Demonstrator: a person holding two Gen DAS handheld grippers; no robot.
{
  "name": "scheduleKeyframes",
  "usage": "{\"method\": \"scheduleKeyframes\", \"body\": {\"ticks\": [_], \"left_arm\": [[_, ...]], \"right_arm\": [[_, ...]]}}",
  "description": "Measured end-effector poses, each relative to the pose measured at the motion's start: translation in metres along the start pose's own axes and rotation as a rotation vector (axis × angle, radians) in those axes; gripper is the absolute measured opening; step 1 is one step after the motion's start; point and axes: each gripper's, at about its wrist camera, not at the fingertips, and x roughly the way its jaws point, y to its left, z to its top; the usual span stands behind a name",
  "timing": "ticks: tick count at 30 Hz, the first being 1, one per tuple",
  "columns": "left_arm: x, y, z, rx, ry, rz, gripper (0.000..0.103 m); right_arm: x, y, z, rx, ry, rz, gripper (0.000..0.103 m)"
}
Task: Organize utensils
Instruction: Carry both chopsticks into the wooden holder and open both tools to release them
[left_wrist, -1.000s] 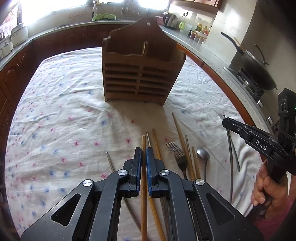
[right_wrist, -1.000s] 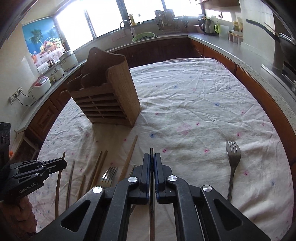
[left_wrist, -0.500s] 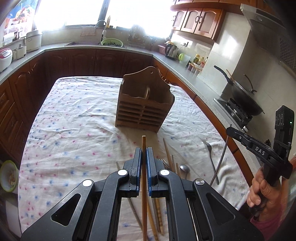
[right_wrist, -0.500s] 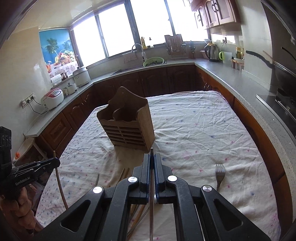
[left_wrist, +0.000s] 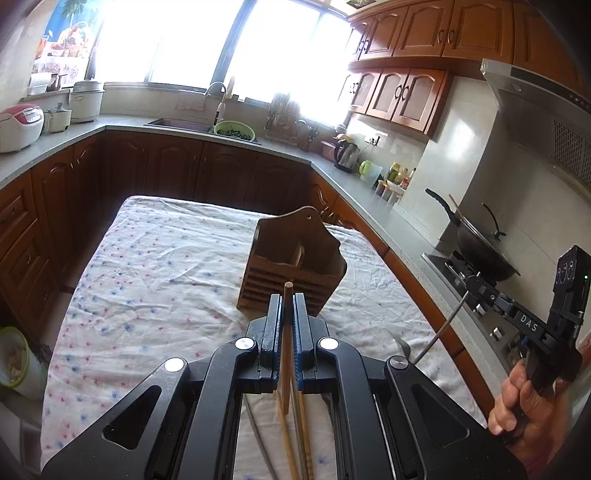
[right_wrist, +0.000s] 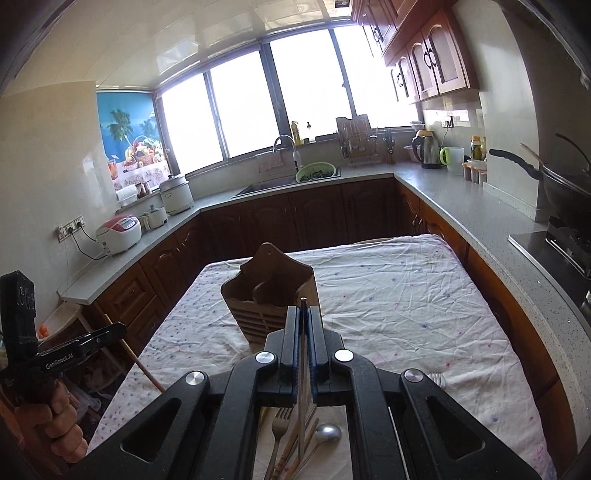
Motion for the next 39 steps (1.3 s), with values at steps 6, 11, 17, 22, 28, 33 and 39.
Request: {"method": "scheduleKeyframes", "body": {"ticks": [6, 11, 17, 22, 28, 33, 39], "left_arm": [[0.004, 0.001, 0.02, -0.021, -0.037, -0.01, 0.004], [0.007, 0.001, 0.045, -0.039, -0.09, -0.023, 0.004], [0.015, 0.004, 0.092, -0.048, -0.184, -0.019, 0.004], [0.032, 0.008, 0.129, -0.061, -0.251, 0.003, 0.004], [0.08, 0.026, 0.143, -0.125, -0.286, 0.053, 0.004], [0.129, 0.045, 0.126, -0.196, -0.256, 0.058, 0.004], [0.167, 0.048, 0.1, -0.212, -0.204, 0.068, 0.004]], "right_arm": [[0.009, 0.0, 0.012, 0.024, -0.049, 0.013, 0.004], [0.019, -0.001, 0.031, 0.061, -0.119, 0.044, 0.004], [0.042, 0.003, 0.067, 0.066, -0.191, 0.051, 0.004], [0.06, 0.003, 0.099, 0.085, -0.259, 0.058, 0.004], [0.105, 0.001, 0.099, 0.093, -0.264, 0.028, 0.004], [0.145, -0.01, 0.075, 0.123, -0.244, 0.022, 0.004], [0.17, -0.019, 0.052, 0.168, -0.235, 0.01, 0.004]]}}
